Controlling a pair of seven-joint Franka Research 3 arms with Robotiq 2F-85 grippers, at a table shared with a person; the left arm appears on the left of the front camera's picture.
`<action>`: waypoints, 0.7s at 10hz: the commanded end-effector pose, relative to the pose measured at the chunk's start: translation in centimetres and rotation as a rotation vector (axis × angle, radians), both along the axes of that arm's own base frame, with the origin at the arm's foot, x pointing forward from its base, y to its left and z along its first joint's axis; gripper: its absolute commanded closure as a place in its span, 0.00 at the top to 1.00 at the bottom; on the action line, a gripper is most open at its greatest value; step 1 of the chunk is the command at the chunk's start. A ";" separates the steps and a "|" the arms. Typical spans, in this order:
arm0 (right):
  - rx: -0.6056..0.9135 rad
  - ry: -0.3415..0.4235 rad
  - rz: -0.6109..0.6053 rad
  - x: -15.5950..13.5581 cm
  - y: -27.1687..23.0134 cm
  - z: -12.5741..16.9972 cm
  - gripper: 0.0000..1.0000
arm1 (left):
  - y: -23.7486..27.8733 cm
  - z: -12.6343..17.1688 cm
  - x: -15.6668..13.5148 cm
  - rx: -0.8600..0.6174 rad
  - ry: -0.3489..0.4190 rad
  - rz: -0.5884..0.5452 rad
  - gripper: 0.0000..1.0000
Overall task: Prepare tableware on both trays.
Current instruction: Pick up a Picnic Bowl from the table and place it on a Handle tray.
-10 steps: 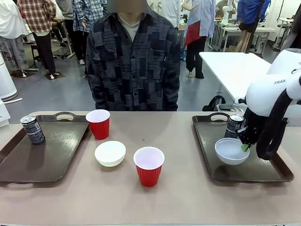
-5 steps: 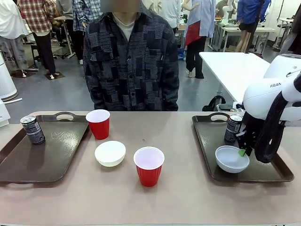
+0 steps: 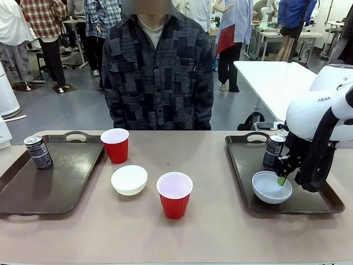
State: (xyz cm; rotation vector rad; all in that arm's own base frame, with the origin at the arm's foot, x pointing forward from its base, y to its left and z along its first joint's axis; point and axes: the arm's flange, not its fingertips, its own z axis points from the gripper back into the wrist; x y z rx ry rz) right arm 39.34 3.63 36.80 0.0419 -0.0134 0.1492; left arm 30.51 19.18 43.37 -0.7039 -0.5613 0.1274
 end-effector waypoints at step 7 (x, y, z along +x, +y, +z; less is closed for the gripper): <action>0.001 -0.002 -0.051 -8.0 0.9 8.0 1.00 | 0.2 -0.1 -0.1 -0.011 -0.013 -0.005 1.00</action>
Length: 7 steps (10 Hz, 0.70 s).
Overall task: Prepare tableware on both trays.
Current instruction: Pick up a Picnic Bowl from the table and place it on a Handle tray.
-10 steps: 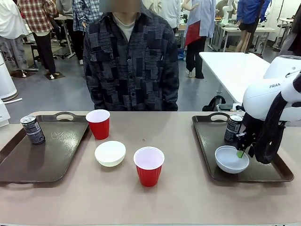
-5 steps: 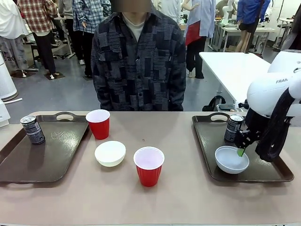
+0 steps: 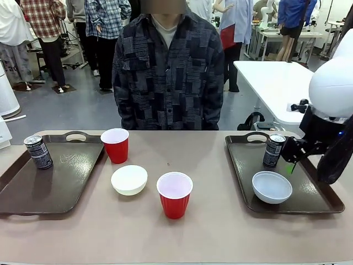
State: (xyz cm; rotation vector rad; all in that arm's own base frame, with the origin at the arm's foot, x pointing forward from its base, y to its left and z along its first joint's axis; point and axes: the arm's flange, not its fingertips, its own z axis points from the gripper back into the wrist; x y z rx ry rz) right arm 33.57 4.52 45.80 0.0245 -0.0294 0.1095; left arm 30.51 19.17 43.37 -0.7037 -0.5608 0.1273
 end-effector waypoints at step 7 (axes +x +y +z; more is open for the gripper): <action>-0.003 -0.005 0.003 1.0 -0.1 -1.0 1.00 | 0.2 -0.1 -0.1 -0.012 -0.013 -0.005 1.00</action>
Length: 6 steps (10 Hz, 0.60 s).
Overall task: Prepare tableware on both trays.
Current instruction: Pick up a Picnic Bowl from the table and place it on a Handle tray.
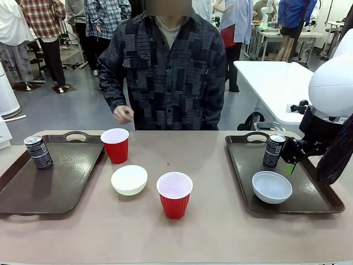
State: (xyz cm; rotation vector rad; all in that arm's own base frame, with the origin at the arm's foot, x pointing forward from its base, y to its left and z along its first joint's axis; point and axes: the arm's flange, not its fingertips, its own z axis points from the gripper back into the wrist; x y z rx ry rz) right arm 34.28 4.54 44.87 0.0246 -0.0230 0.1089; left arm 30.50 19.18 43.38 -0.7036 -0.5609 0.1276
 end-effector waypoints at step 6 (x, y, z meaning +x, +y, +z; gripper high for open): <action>0.180 -0.013 0.028 -0.4 -1.5 0.4 1.00 | -1.0 2.0 0.0 0.052 0.010 0.030 1.00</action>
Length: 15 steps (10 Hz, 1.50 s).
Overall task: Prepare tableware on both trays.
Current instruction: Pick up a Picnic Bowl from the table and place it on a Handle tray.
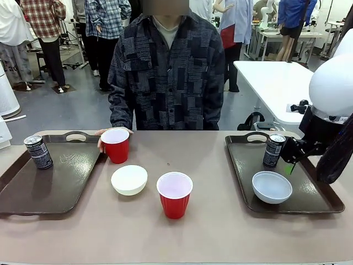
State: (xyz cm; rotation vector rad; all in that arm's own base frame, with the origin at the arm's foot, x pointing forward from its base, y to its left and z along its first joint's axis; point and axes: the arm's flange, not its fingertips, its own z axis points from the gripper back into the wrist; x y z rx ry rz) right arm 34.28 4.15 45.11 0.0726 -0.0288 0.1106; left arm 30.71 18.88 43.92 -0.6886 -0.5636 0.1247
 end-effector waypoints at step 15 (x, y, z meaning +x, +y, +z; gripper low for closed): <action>0.946 -0.090 -0.092 -9.2 -29.2 -1.5 1.00 | -30.5 4.7 0.6 0.734 0.170 -0.241 1.00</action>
